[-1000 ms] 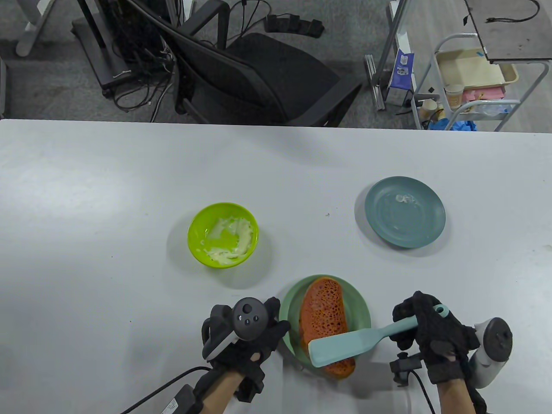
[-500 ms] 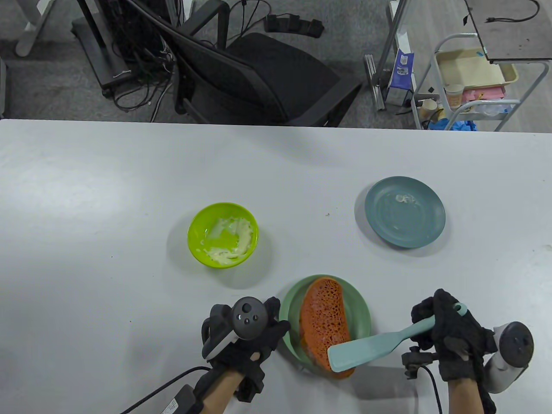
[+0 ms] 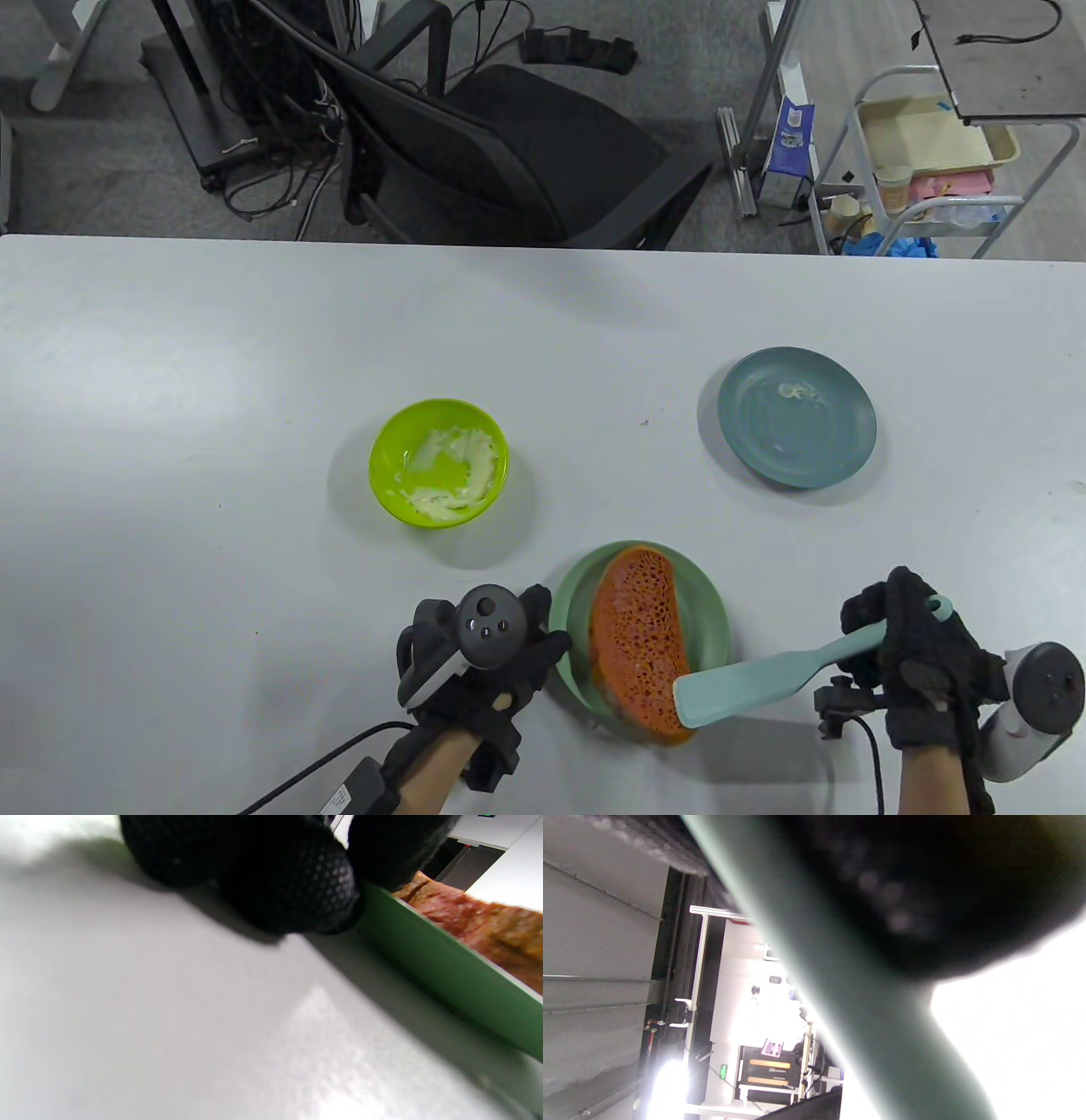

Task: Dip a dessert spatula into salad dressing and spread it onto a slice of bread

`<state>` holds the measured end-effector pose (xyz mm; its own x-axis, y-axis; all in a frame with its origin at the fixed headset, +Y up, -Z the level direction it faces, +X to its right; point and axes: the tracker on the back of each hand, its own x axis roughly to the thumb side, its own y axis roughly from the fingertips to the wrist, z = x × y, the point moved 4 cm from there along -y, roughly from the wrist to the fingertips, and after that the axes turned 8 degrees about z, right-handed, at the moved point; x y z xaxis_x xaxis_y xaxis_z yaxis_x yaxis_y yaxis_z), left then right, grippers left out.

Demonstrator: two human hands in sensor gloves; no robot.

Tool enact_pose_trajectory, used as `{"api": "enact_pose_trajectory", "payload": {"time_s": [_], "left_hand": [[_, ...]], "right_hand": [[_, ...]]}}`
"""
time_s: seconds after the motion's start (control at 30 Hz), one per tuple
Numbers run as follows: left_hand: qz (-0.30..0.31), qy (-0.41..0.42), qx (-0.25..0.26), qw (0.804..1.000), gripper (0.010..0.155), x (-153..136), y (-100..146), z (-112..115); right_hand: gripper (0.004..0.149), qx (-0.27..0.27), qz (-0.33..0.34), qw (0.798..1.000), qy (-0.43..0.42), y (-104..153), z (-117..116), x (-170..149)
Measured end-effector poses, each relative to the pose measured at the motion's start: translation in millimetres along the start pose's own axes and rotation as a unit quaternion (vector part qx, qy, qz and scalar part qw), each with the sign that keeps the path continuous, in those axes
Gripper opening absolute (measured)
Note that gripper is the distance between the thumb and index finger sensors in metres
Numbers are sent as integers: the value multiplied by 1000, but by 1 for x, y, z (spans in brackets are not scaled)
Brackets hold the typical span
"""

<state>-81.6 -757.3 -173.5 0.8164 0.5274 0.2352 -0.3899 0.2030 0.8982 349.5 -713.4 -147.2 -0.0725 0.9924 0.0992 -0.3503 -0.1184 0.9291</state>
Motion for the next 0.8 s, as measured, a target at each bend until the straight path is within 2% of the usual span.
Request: {"api": "enact_pose_trajectory", "payload": {"time_s": [0.37,0.5,0.67,0.8], "left_hand": [[0,-2,1,1000,64,0,0,0],[0,-2,1,1000,64,0,0,0],[0,1,-1,1000,64,0,0,1],[0,3,-2,1000,64,0,0,1]], "right_hand": [[43,60,-30,997,-30,7,-39,-19],[41,71,-22,997,-15,9,-46,-20],[36,48,4,999,-3,9,-42,-10],[37,5,43,999,29,6,-25,5]]}}
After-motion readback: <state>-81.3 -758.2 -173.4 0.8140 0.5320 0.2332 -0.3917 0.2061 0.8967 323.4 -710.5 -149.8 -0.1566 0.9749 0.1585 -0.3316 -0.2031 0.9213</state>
